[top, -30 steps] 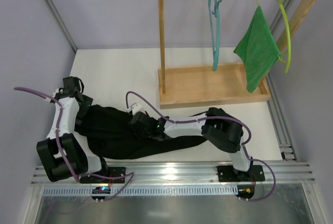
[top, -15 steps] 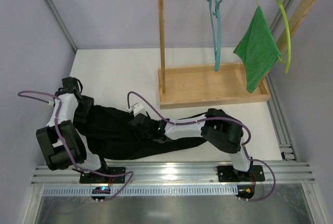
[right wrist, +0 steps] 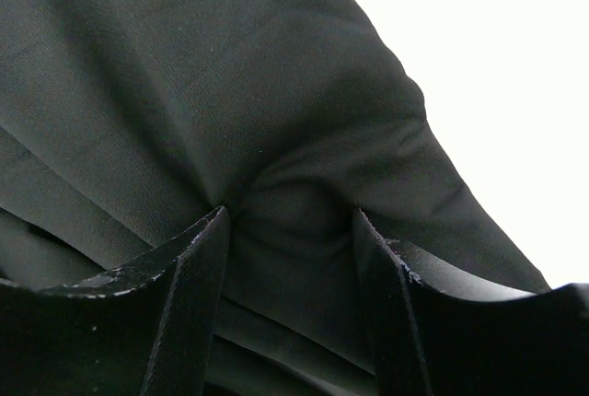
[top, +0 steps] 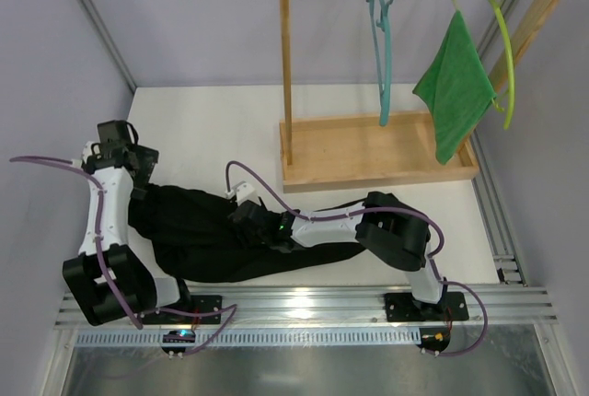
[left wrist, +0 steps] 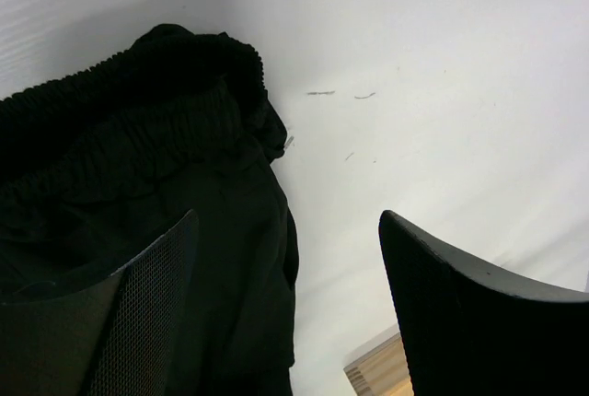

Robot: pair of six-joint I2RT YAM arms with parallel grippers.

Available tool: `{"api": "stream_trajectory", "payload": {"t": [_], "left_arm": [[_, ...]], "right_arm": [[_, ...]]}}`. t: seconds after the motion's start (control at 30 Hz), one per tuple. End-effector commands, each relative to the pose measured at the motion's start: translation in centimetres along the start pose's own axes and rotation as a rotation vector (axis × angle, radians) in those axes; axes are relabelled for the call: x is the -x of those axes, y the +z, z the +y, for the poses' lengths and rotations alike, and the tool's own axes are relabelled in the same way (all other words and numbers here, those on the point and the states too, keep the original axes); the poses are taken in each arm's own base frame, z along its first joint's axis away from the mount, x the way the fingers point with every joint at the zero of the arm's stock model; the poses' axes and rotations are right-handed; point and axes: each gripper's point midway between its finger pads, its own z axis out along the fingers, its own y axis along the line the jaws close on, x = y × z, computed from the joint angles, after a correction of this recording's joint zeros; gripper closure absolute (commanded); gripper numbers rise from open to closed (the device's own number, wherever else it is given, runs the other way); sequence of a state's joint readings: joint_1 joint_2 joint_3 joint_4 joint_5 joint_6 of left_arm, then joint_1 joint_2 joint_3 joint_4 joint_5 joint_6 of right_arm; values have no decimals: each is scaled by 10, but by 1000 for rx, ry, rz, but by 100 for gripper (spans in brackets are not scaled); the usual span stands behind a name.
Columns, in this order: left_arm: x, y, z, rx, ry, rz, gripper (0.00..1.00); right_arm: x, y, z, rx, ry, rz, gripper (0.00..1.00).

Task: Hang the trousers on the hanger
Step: Fold the trousers

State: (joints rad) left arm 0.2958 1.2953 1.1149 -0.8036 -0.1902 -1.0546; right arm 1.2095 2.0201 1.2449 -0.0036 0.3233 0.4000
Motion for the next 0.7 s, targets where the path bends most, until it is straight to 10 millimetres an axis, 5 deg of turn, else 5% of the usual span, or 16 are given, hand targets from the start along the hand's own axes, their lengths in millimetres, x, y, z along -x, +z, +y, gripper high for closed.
{"api": "stream_trajectory", "payload": {"t": [0.0, 0.13, 0.53, 0.67], "left_arm": [[-9, 5, -5, 3, -14, 37, 21], [-27, 28, -5, 38, -22, 92, 22], [-28, 60, 27, 209, 68, 64, 26], [-36, 73, 33, 244, 88, 94, 40]], "right_arm": [[-33, 4, -5, -22, -5, 89, 41], [-32, 3, -5, -33, 2, 92, 41], [-28, -4, -8, -54, -2, 76, 41], [-26, -10, -10, -61, -3, 68, 41]]}}
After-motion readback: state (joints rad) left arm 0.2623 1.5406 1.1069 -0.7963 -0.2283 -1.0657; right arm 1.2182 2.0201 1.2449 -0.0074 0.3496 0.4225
